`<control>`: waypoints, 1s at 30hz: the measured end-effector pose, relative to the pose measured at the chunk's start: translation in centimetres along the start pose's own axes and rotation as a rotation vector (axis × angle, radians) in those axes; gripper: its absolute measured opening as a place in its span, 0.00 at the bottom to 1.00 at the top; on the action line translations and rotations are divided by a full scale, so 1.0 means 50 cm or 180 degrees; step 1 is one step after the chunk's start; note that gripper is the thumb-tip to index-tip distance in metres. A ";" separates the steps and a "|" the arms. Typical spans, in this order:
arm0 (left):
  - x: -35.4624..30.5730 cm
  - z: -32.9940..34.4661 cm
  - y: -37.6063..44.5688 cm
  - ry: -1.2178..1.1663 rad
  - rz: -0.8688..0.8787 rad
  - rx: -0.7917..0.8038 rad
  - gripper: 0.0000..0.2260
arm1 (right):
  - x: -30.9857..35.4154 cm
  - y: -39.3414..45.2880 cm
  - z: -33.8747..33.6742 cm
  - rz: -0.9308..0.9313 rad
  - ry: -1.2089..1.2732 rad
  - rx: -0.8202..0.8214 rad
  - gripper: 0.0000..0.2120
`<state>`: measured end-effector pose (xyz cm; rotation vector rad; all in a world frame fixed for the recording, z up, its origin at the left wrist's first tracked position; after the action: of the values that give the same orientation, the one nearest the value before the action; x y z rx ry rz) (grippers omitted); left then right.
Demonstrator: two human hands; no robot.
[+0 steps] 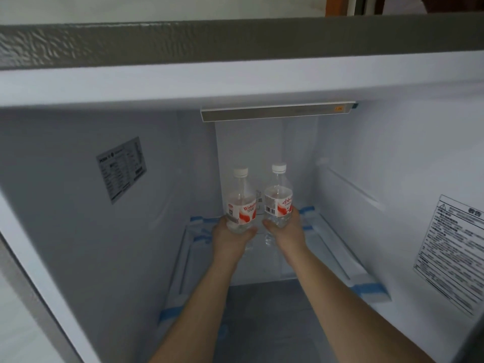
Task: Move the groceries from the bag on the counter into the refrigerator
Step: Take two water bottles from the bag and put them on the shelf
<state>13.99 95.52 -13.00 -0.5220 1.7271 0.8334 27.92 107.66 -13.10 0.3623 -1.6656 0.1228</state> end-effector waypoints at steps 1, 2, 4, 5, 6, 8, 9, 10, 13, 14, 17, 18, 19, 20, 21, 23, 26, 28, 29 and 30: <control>0.004 0.002 0.004 0.0043 0.0001 -0.0023 0.18 | 0.000 -0.001 0.001 -0.0015 -0.0044 -0.0013 0.30; 0.009 0.005 0.009 0.0076 -0.0004 -0.0046 0.18 | -0.003 -0.001 0.002 -0.0015 -0.0088 -0.0022 0.31; 0.014 0.010 0.016 0.0131 0.0010 -0.0069 0.17 | -0.004 0.000 0.002 -0.0022 -0.0181 -0.0017 0.32; 0.016 0.011 0.020 0.0145 0.0035 -0.0075 0.16 | -0.005 0.001 0.002 -0.0015 -0.0243 -0.0003 0.32; 0.019 0.013 0.025 0.0144 0.0059 -0.0086 0.16 | -0.007 0.003 0.002 0.0004 -0.0294 0.0025 0.33; 0.027 0.015 0.034 0.0187 0.0054 -0.0063 0.18 | -0.019 0.004 -0.001 0.0108 -0.0364 0.0059 0.35; 0.028 0.017 0.036 0.0211 0.0058 -0.0028 0.19 | -0.027 0.001 -0.004 0.0206 -0.0369 0.0061 0.36; 0.028 0.020 0.038 0.0216 0.0074 0.0007 0.19 | -0.033 -0.006 -0.008 0.0300 -0.0376 0.0055 0.37; 0.029 0.018 0.028 0.0353 0.0166 0.0050 0.24 | -0.037 -0.038 -0.017 0.0454 -0.0433 0.0072 0.35; 0.032 0.015 0.023 0.0466 0.0245 0.0025 0.27 | -0.040 -0.046 -0.020 0.0514 -0.0449 0.0072 0.33; 0.031 0.000 -0.003 0.0857 0.0498 -0.0083 0.27 | -0.038 -0.073 -0.035 0.0700 -0.0519 0.0064 0.29; 0.032 -0.004 -0.011 0.0926 0.0546 -0.0089 0.27 | -0.032 -0.082 -0.040 0.0725 -0.0554 0.0060 0.28; 0.032 -0.008 -0.020 0.0999 0.0560 -0.0058 0.27 | -0.029 -0.088 -0.042 0.0735 -0.0575 0.0066 0.28; 0.030 -0.010 -0.028 0.1106 0.0615 -0.0014 0.29 | -0.024 -0.096 -0.044 0.0736 -0.0614 0.0072 0.29; 0.025 -0.013 -0.035 0.1284 0.0667 0.0027 0.30 | -0.019 -0.104 -0.045 0.0736 -0.0649 0.0061 0.29; 0.002 -0.021 -0.055 0.1783 0.0811 0.0091 0.29 | -0.010 -0.122 -0.047 0.0752 -0.0796 0.0021 0.30; -0.031 -0.024 -0.093 0.2256 0.0932 0.0395 0.29 | 0.008 -0.157 -0.049 0.0582 -0.1274 0.0053 0.24; -0.038 -0.025 -0.125 0.2653 0.0990 0.0699 0.31 | 0.024 -0.190 -0.054 0.0352 -0.1741 0.0072 0.25; -0.043 -0.029 -0.142 0.2829 0.1057 0.0810 0.31 | 0.032 -0.208 -0.059 0.0227 -0.1930 0.0044 0.26; -0.046 -0.034 -0.157 0.2966 0.1130 0.0888 0.31 | 0.041 -0.229 -0.064 0.0115 -0.2076 0.0024 0.25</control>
<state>19.13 88.94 -12.66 -0.4428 2.8063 0.5926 34.28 97.46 -12.15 0.4031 -2.3165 0.0368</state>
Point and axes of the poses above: each hand's wrist, its own y-axis towards the middle knuckle, its own z-axis out of the palm, x = y × z, the point moved 9 cm from there along y, towards the middle knuckle, and after that the axes turned 6 degrees about z, right-handed, at the moved point
